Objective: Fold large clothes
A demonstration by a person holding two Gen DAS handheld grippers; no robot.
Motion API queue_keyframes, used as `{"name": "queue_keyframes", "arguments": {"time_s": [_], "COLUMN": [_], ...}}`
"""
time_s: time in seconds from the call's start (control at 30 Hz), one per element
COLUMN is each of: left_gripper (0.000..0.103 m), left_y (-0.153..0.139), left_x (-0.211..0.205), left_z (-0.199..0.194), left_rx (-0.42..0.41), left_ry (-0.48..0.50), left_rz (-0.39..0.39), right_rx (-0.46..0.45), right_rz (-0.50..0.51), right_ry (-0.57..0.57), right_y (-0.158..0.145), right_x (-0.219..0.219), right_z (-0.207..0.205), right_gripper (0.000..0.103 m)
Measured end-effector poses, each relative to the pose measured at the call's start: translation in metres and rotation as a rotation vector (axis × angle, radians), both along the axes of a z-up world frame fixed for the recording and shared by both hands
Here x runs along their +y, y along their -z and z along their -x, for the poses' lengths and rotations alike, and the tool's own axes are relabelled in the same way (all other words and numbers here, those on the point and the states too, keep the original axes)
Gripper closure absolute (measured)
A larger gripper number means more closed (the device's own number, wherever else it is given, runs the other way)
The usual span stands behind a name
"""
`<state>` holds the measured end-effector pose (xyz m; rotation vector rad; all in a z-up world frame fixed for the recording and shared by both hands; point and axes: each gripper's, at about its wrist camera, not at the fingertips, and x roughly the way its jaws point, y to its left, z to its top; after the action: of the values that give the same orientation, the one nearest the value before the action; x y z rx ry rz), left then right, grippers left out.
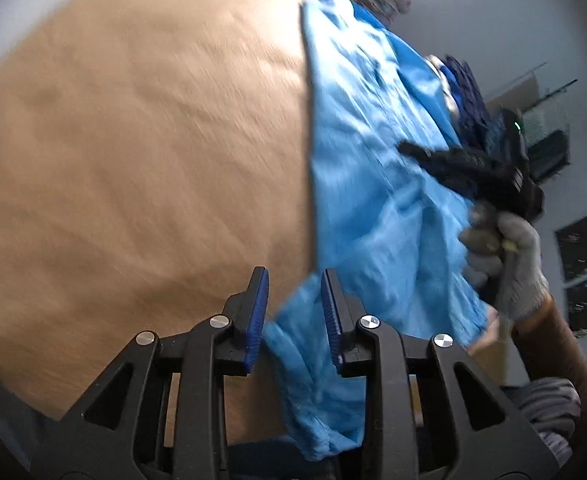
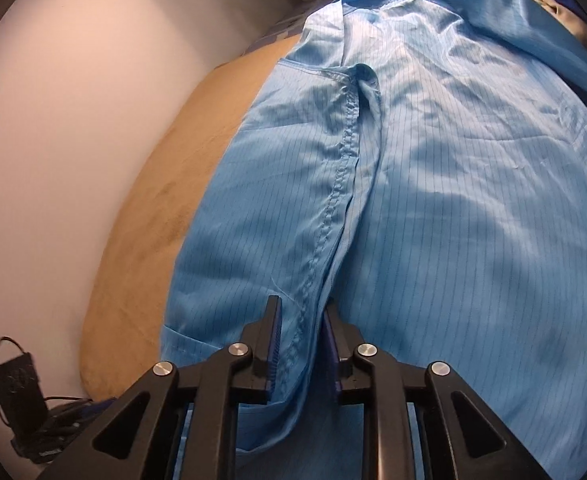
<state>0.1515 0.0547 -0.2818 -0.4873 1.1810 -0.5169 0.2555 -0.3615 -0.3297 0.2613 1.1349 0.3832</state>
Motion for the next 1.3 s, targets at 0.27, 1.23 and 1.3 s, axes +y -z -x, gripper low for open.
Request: {"name": "queue_keyframes", "arguments": {"time_s": [0.27,1.23,1.3], "left_gripper": [0.078,0.064,0.058], "left_y": [-0.040,-0.111,-0.128], "left_x": [-0.077,-0.069,-0.074], "left_z": [0.038,-0.002,-0.007], "left_rx": [-0.077,-0.446,-0.477], "left_ry": [0.323,0.099,0.112], "left_rz": [0.055,-0.333,-0.347], "right_rx": [0.001,-0.266,-0.296], "right_rz": [0.021,0.048,0.071], "right_ry": [0.016,0.097,0.129], "right_y": [0.003,-0.086,-0.098], "right_x": [0.003,-0.061,-0.084], "right_z": [-0.001,0.105,0.119], "right_gripper": [0.093,0.045,0.042]}}
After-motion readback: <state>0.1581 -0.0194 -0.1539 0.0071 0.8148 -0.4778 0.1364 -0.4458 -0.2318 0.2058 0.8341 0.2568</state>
